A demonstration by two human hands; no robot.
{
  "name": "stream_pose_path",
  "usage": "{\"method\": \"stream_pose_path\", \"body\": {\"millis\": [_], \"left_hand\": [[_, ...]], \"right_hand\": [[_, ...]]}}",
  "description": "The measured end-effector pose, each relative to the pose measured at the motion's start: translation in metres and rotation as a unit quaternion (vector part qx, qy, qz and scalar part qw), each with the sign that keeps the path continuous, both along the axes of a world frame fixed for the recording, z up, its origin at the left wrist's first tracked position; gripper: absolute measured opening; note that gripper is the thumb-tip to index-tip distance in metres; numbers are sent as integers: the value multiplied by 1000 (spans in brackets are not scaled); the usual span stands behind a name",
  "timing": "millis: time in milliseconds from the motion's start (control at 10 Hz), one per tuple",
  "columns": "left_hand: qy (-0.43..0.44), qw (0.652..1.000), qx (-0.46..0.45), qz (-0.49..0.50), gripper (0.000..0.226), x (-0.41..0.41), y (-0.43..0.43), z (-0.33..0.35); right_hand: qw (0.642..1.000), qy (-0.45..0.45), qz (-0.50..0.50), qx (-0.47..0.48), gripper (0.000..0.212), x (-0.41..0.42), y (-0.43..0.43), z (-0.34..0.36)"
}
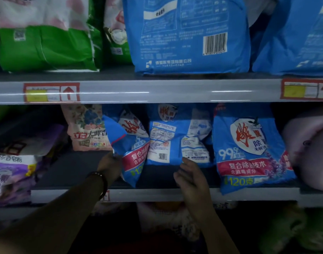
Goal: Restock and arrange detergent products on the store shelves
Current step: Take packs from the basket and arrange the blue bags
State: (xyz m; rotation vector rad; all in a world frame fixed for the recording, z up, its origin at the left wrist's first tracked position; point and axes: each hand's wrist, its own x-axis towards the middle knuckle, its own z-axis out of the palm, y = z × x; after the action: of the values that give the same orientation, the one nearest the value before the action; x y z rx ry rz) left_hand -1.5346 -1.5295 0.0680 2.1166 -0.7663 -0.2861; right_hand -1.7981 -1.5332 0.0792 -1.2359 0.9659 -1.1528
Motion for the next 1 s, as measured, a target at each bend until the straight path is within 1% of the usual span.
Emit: {"method": "stream_pose_path", "body": {"millis": [100, 200, 300, 400, 500, 600, 700, 800, 900, 1000], "left_hand": [[28, 997, -9, 66, 31, -24, 6, 12], [28, 983, -120, 135, 62, -71, 26, 19], [-114, 977, -160, -77, 26, -126, 42, 21], [-274, 915, -96, -281, 42, -148, 24, 23], [-298, 897, -10, -326, 73, -141, -13, 33], [-321, 870, 92, -362, 97, -130, -37, 27], [-309, 862, 137, -378, 108, -120, -43, 16], [-310, 866, 118, -374, 106, -116, -41, 6], [-288, 878, 103, -369, 104, -116, -42, 8], [-256, 898, 61, -353, 107, -114, -35, 5]], "right_hand": [[999, 44, -16, -10, 39, 3, -17, 14], [989, 123, -52, -69, 48, 2, -35, 19], [970, 188, -96, -124, 55, -9, -45, 5], [966, 203, -106, -121, 61, -19, -51, -4], [969, 195, -105, -108, 72, -19, -61, -4], [978, 194, -68, -44, 89, -12, -69, 1], [977, 210, -42, -3, 99, -7, -75, 3], [969, 240, -62, 10, 104, -3, -78, 4], [964, 235, -122, 15, 98, 4, -80, 7], [959, 231, -163, 3, 85, 19, -69, 9]]}}
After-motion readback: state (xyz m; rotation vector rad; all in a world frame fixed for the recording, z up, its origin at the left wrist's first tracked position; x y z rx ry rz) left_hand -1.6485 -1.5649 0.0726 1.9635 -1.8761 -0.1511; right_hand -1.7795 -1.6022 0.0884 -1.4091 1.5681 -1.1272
